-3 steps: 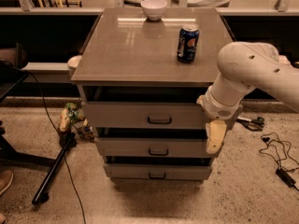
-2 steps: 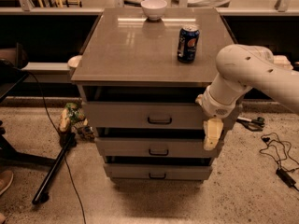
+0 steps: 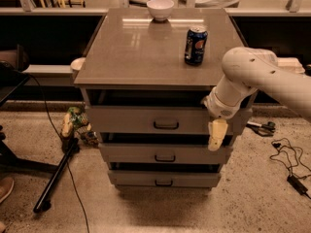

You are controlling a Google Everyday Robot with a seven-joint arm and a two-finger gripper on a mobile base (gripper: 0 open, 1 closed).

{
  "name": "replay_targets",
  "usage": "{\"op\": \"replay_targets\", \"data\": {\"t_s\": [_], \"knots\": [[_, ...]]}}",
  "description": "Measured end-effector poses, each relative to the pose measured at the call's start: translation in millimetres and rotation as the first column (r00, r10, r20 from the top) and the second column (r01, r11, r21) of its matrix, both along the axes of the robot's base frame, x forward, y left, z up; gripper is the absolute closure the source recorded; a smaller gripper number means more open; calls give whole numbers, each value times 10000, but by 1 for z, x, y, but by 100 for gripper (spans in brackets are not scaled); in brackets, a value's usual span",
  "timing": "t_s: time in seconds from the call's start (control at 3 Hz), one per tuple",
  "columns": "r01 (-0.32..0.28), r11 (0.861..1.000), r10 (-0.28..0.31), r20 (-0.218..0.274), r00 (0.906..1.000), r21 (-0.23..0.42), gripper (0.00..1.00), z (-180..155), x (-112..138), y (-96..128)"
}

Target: Open top drawer

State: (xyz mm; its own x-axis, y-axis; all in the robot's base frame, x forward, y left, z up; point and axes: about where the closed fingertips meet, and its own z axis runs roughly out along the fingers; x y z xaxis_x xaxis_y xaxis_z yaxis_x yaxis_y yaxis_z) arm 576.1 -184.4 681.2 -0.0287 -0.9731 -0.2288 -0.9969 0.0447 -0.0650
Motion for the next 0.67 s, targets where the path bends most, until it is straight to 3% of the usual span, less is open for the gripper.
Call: {"op": "replay_targets", "data": {"t_s": [0.67], "knots": [[152,9997,-149,-176,9997,178,0,-22,19,3]]}}
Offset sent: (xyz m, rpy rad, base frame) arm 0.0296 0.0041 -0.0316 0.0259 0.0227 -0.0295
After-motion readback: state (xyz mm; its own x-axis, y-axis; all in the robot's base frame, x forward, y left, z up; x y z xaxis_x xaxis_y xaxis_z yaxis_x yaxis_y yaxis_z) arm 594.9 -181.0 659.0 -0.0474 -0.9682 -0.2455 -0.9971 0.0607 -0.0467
